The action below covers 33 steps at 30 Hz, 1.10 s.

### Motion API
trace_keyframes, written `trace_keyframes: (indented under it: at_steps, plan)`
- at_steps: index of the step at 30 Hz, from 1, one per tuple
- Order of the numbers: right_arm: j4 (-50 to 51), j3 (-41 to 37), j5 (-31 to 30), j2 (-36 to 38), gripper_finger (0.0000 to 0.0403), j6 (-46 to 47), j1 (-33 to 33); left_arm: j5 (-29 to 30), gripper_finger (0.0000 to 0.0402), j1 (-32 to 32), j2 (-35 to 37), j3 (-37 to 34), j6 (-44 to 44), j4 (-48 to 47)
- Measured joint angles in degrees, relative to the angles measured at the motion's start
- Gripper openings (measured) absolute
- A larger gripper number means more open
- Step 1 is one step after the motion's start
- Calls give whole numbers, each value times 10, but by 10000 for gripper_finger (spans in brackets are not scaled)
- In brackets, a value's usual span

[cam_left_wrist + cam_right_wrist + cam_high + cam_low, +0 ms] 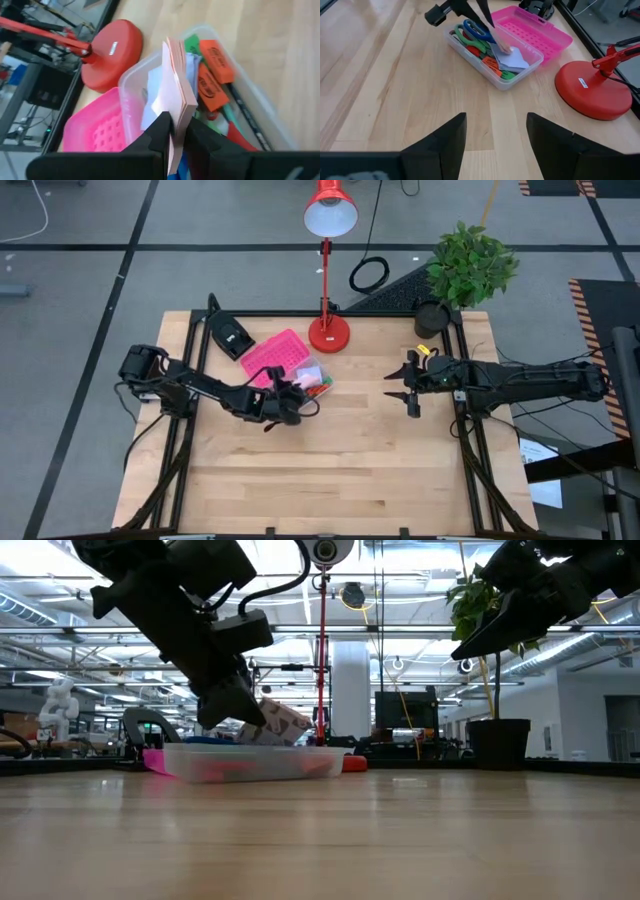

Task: Pack school essentials
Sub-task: Put the pink sticky note into the pink supply box, then return to Home Position

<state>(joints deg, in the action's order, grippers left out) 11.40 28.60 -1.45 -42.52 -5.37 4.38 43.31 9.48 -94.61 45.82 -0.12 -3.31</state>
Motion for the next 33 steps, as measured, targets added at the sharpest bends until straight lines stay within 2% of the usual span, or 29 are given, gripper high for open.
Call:
trace_keyframes:
  at_steps: [4, 11, 15, 19, 23, 26, 30, 33]
  plan:
    - [0, 0, 0, 0, 201, 1, 0, -14, 71, 8, 0, 0, 12, -1]
    - [0, 0, 0, 0, 201, 1, 0, 5, 167, 15, 0, 2, -3, -20]
    - [0, 0, 0, 0, 201, 1, 0, 15, 206, 24, 1, 19, -12, -62]
    - [0, 0, 0, 0, 201, 1, 0, 17, 226, 27, 1, 40, -51, -129]
    - [0, 0, 0, 0, 201, 0, 0, 11, 229, 30, 1, 65, -98, -168]
    - [0, 0, 0, 0, 201, 0, 0, -5, 221, 23, 1, 82, -114, -141]
    - [0, 0, 0, 0, 201, 0, 0, -56, 183, 3, 1, 82, -109, -71]
    - [0, 0, 0, 0, 201, 0, 0, -60, 143, -15, 1, 82, -127, -54]
